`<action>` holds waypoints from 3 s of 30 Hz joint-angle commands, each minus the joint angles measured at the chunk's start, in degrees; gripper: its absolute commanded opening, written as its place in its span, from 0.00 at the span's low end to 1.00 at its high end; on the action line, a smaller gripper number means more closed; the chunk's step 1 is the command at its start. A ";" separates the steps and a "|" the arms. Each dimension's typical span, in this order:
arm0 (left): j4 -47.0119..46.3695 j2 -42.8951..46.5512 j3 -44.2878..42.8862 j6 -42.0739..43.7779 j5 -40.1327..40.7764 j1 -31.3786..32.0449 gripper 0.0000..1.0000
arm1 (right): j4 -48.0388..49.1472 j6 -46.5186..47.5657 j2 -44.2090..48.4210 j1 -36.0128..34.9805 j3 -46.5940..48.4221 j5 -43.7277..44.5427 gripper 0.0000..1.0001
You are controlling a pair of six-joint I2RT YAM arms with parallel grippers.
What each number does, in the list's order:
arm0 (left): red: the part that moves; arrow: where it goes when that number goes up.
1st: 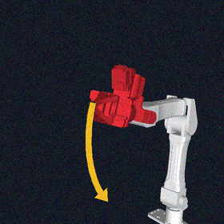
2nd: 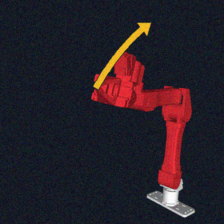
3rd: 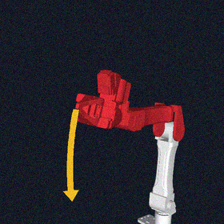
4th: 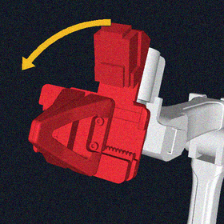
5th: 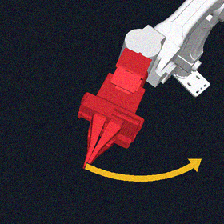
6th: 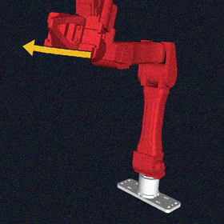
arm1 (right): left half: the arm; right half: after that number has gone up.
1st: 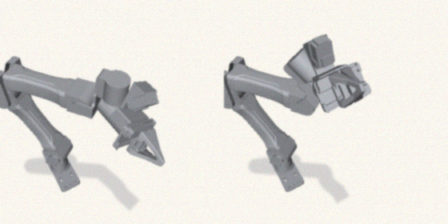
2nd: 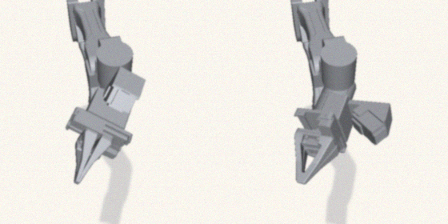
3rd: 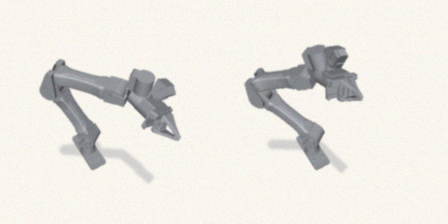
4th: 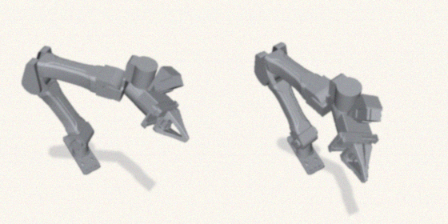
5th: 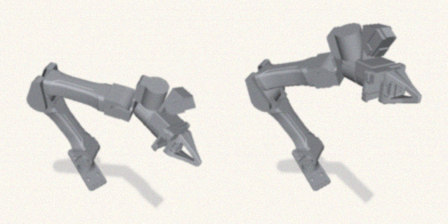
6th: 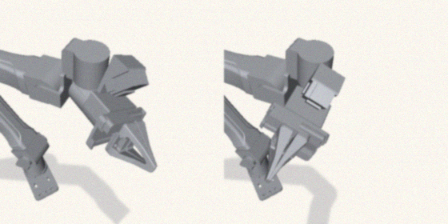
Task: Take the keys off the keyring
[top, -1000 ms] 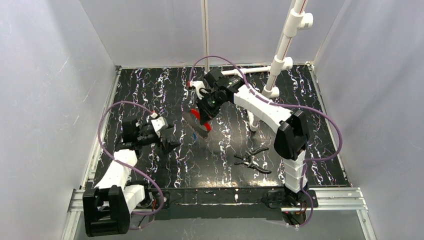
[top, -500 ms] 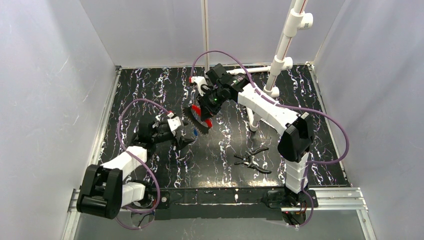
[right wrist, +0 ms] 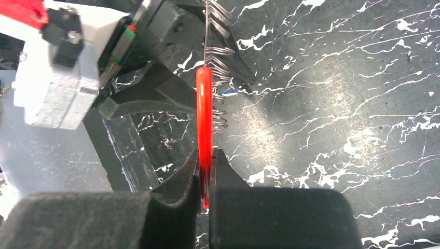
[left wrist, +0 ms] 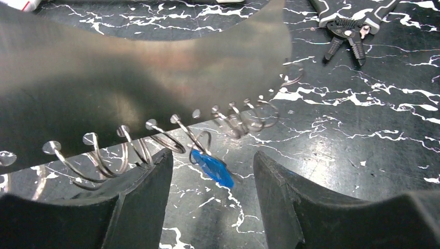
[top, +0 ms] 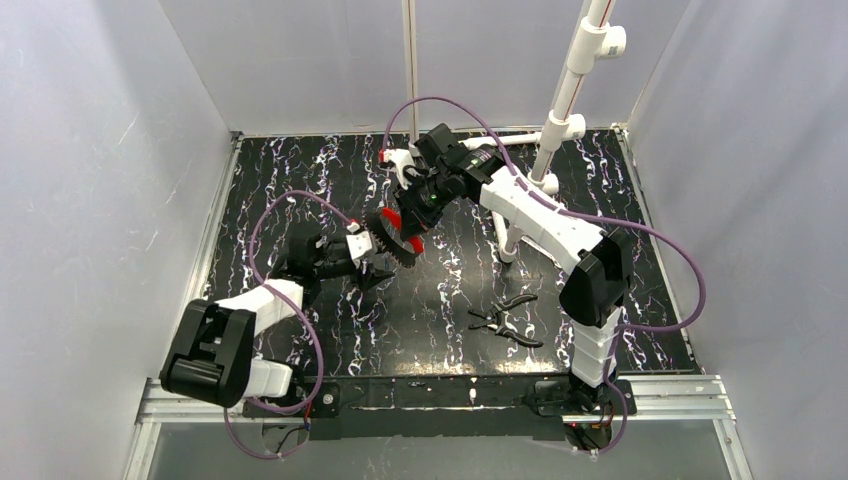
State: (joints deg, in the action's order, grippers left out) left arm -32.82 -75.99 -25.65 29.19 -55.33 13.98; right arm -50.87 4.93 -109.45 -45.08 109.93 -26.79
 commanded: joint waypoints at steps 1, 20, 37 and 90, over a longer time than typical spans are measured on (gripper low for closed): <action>-2.12 -1.11 -2.21 -0.02 1.51 0.90 0.56 | 1.87 -0.41 3.79 -0.18 2.54 -1.78 0.01; -5.19 2.89 0.82 -4.50 8.56 1.02 0.00 | 3.37 -2.38 4.77 1.70 0.64 -0.64 0.01; 52.09 20.21 -10.77 18.74 21.66 -0.22 0.00 | 33.95 -14.34 7.92 3.51 -27.38 -7.77 0.01; 46.41 12.40 -10.75 50.22 19.39 1.38 0.00 | 62.64 -9.35 1.89 3.34 -40.73 -18.60 0.51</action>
State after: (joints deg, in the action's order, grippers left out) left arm 13.06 -65.06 -34.33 77.67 -32.97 15.20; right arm 13.41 -6.59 -110.56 -41.63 67.51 -43.68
